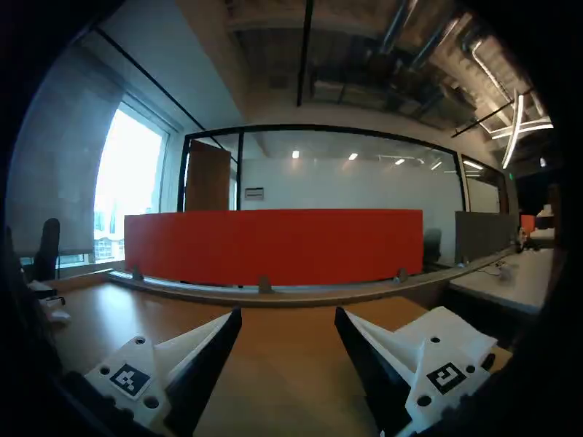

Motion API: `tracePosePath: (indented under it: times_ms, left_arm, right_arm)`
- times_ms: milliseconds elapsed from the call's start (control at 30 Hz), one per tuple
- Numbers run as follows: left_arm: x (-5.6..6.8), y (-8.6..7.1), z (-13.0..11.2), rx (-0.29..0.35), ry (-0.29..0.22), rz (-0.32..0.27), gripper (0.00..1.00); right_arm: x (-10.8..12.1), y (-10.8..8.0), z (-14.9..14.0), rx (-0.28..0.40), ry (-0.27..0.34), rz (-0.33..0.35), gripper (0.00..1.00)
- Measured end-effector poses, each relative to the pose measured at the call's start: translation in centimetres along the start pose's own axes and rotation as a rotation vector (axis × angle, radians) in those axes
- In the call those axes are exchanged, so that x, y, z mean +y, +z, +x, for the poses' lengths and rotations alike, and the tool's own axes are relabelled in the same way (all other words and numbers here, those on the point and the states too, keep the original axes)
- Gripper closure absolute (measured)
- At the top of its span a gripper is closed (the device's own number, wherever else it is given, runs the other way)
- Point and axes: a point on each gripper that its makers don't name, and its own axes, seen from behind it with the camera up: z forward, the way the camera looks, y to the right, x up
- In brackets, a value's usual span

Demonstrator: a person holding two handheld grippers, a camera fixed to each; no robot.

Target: Fold towel

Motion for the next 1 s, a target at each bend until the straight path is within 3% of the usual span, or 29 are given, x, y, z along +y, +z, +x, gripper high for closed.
tracePosePath:
  times_ms: [433,1000]
  left_arm:
    - [0.0,0.0,0.0,0.000,0.000,0.000,0.09]
    - [0.0,0.0,-0.1,0.000,0.000,0.000,0.09]
  right_arm:
    - [0.9,0.2,-5.0,-0.021,0.023,-0.032,0.01]
    - [1.1,0.3,-6.7,-0.024,0.046,-0.023,0.01]
